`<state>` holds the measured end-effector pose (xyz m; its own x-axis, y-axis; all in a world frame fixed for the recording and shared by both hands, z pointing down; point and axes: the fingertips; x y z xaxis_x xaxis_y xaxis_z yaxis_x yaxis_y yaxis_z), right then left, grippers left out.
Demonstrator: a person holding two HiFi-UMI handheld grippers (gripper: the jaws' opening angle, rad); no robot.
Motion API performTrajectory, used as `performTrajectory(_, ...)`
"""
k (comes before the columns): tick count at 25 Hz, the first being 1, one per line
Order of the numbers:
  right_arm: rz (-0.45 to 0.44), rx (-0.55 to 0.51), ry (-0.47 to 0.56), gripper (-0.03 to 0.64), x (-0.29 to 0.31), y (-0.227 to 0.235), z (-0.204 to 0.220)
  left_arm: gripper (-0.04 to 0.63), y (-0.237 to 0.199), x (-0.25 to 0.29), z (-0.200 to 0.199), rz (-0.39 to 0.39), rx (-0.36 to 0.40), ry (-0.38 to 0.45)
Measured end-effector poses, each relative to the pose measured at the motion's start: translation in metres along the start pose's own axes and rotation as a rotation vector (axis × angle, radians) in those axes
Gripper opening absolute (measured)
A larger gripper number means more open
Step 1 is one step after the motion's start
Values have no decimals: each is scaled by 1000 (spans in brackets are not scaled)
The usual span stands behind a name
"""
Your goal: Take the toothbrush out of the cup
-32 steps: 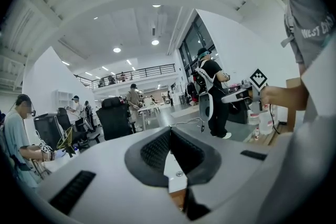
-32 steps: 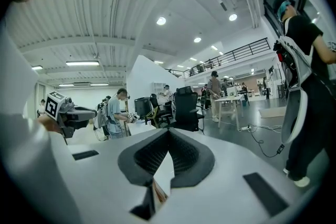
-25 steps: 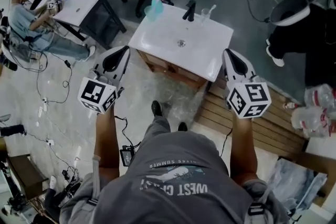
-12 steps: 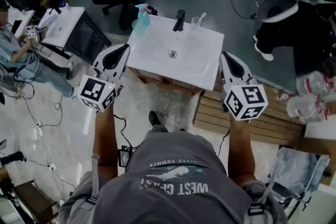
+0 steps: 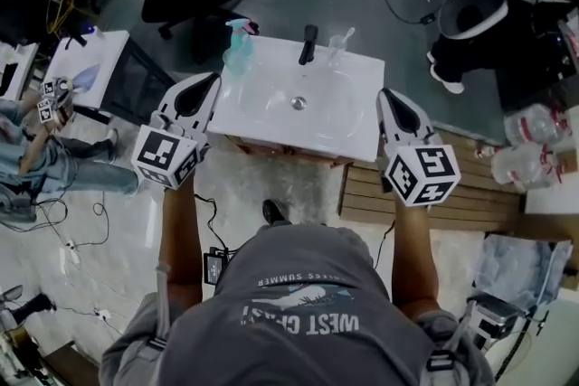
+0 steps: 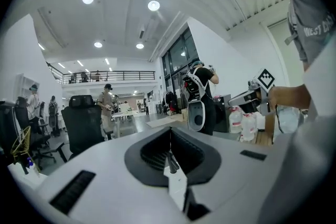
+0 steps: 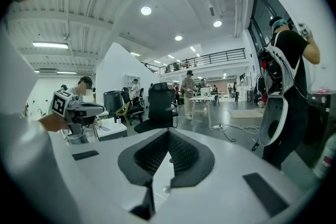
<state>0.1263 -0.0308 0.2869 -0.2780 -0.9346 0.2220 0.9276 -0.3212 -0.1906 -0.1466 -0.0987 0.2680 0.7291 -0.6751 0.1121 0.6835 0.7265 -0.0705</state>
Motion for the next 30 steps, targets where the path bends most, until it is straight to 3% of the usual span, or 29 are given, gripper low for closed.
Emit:
performTrajectory(14, 102, 2, -34, 11, 35, -15, -16, 0, -55, 10, -2, 92, -14, 7)
performTrajectory(22, 106, -4, -45, 11, 55, -4, -13, 0, -64, 19, 8, 95, -26, -5)
performTrajectory(30, 78, 9, -28, 11, 92, 22, -13, 0, -85, 23, 6, 27, -16, -22)
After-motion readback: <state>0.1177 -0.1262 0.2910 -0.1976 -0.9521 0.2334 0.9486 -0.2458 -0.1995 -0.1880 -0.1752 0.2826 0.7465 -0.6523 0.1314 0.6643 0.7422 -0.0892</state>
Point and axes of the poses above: the fingertips, and each gripper's own axes: x forward along the fingers, y to its right, z out of its underside, and after that the axes turned 15 degrees about -x, right-handed
